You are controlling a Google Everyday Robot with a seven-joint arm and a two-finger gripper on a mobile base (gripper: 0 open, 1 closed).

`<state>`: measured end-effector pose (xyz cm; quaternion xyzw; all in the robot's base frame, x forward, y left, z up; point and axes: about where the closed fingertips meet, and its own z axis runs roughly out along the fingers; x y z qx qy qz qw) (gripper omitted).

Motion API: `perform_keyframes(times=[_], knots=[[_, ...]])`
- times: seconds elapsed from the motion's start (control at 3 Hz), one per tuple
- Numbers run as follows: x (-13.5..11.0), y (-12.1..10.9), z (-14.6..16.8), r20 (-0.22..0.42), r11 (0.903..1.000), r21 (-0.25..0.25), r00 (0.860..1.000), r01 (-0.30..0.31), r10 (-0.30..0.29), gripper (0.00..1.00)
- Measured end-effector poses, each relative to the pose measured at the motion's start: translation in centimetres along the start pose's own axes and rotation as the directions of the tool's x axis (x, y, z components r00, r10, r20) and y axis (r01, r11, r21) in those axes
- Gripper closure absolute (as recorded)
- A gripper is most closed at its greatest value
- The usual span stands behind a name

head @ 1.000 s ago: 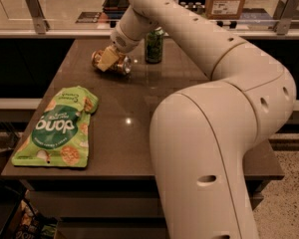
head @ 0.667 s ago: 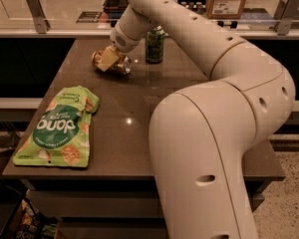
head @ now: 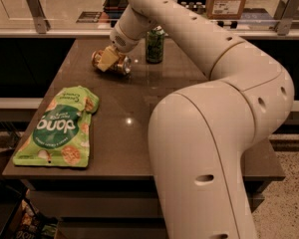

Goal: Knock orange can over

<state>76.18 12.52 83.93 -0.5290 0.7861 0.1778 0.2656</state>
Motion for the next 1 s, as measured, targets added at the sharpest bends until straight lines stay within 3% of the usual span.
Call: perform_keyframes(times=[0.33,0.67,1.0], knots=[[-0.02,0.05,0.12,-0.001,1.0000,-0.002,1.000,0.000,0.000,0.13],[-0.02,0.06,0.13,-0.002,1.0000,-0.002,1.000,0.000,0.000,0.00],[-0.02,0.06,0.14,-0.002,1.0000,-0.003,1.000,0.000,0.000,0.00]])
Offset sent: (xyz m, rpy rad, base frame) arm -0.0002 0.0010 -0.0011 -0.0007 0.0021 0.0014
